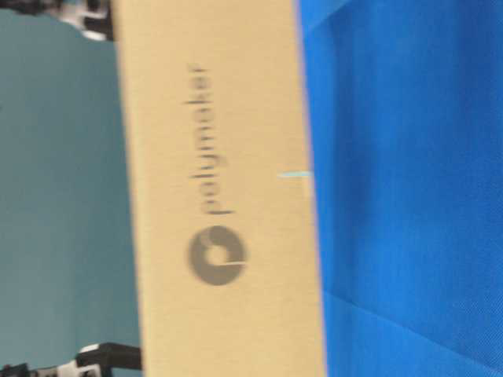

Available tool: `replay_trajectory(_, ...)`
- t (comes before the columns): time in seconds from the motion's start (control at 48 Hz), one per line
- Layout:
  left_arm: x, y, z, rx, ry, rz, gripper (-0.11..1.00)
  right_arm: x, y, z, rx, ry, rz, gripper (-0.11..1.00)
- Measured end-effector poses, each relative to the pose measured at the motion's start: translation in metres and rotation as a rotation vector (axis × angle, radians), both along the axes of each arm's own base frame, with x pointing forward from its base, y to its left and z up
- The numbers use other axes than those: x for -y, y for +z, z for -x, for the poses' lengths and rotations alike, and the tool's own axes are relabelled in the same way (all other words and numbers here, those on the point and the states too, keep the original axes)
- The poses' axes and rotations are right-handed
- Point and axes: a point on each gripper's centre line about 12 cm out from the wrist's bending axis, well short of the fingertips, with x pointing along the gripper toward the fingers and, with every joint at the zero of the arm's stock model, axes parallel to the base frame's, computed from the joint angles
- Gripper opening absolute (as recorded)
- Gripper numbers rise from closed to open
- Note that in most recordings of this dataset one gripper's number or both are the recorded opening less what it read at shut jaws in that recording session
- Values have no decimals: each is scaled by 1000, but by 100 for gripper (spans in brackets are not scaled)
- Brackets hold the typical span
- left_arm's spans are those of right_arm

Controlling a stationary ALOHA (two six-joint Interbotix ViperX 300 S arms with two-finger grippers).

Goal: Lift up the cardboard box by clamping it between your arms.
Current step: 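Keep clamping the box between both arms and lift it higher, then hold the box clamped between both arms in the air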

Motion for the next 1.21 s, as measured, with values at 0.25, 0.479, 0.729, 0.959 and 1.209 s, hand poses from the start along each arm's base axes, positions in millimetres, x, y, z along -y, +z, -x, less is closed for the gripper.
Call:
replay_trajectory(0.25, 0, -33, -2, -11, -3, 1, 87, 0, -36, 0, -18, -4, -1, 98)
replay_trajectory(0.479, 0, -61, -3, -43, -5, 2, 87, 1, -57, -3, -19, -4, 0, 98)
replay_trajectory(0.729, 0, -77, -8, -67, -6, 4, 86, 0, -80, -3, -60, -5, -3, 98)
replay_trajectory(0.959, 0, -91, -11, -63, 22, 19, 86, 0, -93, -4, -80, -4, -5, 98)
replay_trajectory(1.209, 0, -108, -6, -82, 32, 26, 86, 2, -100, -6, -54, -11, -2, 98)
